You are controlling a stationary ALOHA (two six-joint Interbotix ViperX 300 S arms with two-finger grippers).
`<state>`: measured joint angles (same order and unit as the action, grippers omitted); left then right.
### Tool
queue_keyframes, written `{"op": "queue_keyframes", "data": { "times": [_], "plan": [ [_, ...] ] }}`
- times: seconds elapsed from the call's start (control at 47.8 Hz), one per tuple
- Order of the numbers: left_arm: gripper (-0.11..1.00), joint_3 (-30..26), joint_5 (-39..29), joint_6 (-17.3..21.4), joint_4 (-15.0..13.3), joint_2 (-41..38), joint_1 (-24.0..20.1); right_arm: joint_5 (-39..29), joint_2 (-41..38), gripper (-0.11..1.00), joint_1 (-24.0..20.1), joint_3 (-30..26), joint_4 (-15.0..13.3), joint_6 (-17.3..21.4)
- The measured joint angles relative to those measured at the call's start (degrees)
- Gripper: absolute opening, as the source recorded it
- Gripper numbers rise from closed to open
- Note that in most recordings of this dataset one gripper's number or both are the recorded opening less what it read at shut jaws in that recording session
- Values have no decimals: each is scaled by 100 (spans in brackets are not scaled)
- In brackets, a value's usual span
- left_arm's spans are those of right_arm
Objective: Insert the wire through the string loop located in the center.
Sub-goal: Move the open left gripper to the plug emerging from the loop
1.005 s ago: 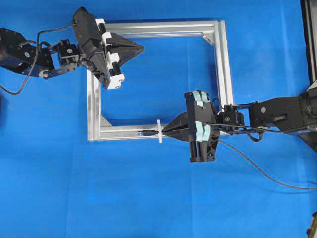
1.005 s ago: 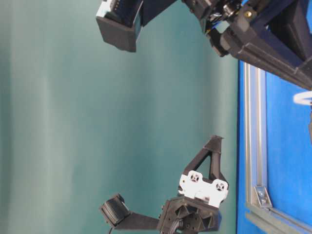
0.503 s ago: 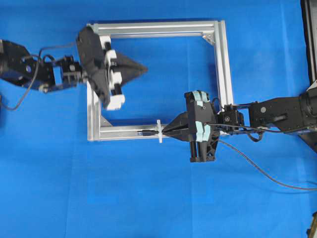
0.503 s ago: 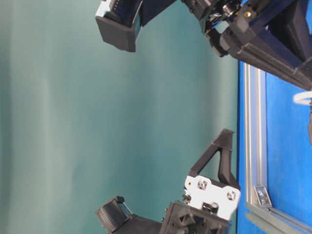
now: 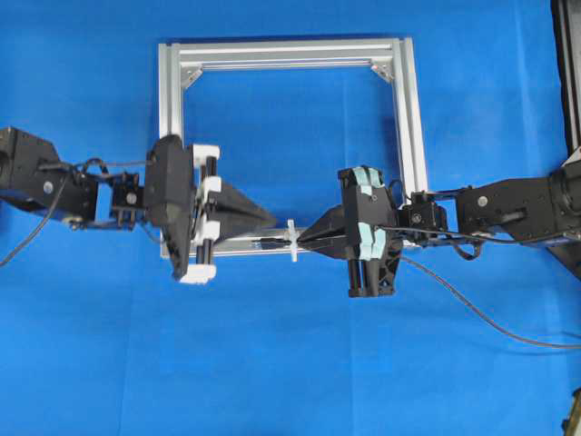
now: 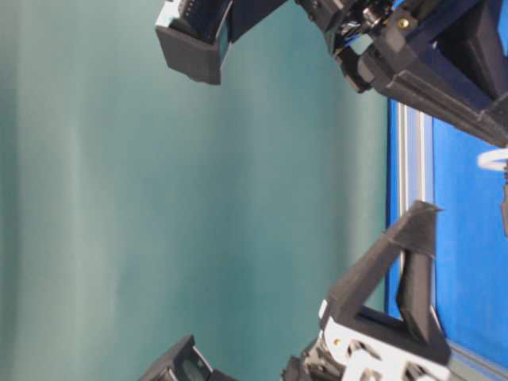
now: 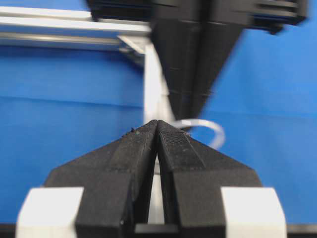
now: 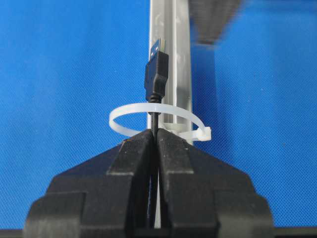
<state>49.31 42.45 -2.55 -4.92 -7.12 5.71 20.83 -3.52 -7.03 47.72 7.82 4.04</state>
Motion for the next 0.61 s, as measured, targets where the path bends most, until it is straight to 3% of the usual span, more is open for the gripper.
{"op": "queue_keyframes", "data": {
  "times": [0.188, 0.607],
  "plan": [
    [0, 0, 0, 0, 0, -9, 193, 0, 0, -2, 0, 0, -9, 0],
    [0, -97, -79, 79, 0, 0, 141, 0, 0, -2, 9, 0, -9, 9]
  ]
}}
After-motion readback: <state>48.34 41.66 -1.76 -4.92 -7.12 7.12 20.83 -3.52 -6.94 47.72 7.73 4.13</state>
